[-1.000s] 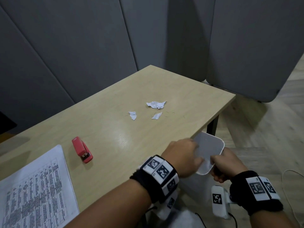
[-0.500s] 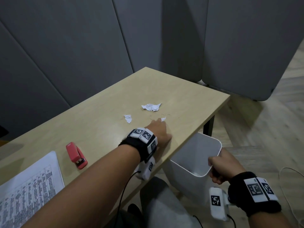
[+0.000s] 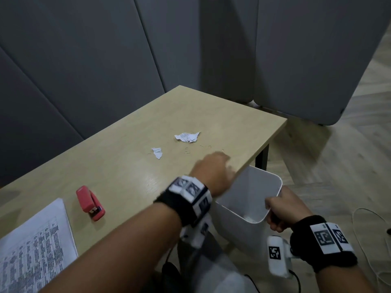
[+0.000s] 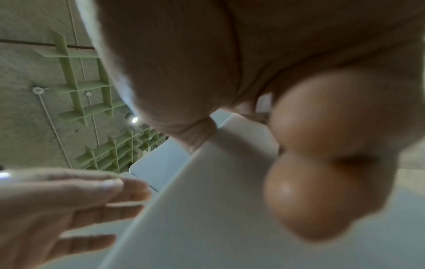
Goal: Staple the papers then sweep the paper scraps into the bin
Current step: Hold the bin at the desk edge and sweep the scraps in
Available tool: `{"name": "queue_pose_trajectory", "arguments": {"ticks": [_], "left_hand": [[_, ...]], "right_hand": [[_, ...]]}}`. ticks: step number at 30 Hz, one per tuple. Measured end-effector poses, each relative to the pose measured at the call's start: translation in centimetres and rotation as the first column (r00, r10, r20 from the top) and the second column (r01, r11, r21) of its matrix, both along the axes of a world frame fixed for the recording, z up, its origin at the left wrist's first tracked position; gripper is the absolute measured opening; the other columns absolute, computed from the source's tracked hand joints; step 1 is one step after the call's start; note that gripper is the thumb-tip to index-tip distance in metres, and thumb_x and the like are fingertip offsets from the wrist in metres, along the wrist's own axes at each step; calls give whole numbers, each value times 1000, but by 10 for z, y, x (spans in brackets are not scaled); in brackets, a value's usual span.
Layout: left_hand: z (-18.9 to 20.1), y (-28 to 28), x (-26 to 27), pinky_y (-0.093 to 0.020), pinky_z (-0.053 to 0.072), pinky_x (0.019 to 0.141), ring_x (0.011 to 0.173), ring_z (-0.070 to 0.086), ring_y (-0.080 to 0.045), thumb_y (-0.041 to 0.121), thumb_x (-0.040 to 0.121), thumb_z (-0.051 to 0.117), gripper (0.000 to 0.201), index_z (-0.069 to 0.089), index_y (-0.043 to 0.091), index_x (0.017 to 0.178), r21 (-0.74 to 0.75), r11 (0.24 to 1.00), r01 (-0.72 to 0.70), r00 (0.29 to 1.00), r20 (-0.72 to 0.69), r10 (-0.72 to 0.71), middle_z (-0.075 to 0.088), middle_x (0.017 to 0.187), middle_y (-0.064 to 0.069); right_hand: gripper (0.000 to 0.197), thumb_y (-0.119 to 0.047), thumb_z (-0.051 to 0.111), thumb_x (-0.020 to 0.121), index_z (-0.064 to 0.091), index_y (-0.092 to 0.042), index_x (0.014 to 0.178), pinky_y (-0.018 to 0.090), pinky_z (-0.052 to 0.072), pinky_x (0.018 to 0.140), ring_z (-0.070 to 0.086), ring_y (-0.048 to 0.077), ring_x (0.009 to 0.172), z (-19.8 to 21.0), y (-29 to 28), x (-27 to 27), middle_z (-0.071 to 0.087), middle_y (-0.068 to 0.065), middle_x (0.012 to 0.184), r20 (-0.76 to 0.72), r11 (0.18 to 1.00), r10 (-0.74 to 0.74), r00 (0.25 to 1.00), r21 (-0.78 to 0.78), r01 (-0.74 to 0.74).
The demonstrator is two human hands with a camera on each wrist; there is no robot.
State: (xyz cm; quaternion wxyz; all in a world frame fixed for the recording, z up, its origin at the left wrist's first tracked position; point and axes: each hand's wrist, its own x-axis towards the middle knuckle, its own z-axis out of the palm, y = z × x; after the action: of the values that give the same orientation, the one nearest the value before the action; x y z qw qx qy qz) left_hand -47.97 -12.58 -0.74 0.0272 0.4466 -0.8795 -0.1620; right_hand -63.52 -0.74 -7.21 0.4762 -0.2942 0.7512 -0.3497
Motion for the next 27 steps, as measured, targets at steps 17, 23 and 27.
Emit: {"name": "queue_pose_trajectory", "arguments": {"ticks": [17, 23, 27], "left_hand": [[-21, 17, -8, -51, -3, 122, 151, -19, -27, 54, 99, 38, 84, -8, 14, 157, 205, 960, 193, 902, 347, -255, -22, 164, -5], [-6, 51, -19, -40, 4, 124, 154, -3, -20, 43, 101, 44, 82, -6, 11, 157, 306, 893, 330, 891, 212, -402, -10, 167, -5], [9, -9, -24, -39, 17, 122, 153, 13, -25, 35, 100, 49, 75, 10, 9, 157, 151, 974, 170, 979, 86, -184, 6, 167, -10]], "right_hand": [[30, 6, 39, 79, 52, -6, 102, 24, 41, 38, 48, 24, 33, -2, -4, -4, 51, 21, 47, -18, 1000, 22, 1000, 12, -22], [25, 8, 38, 80, 54, -2, 96, 24, 37, 39, 46, 24, 33, -1, -2, -8, 49, 22, 50, -4, 1000, 9, 1000, 15, -9], [31, 8, 38, 79, 53, -6, 103, 25, 37, 40, 45, 24, 36, -2, -1, -10, 49, 22, 51, -3, 1000, 0, 1000, 16, 0]]}}
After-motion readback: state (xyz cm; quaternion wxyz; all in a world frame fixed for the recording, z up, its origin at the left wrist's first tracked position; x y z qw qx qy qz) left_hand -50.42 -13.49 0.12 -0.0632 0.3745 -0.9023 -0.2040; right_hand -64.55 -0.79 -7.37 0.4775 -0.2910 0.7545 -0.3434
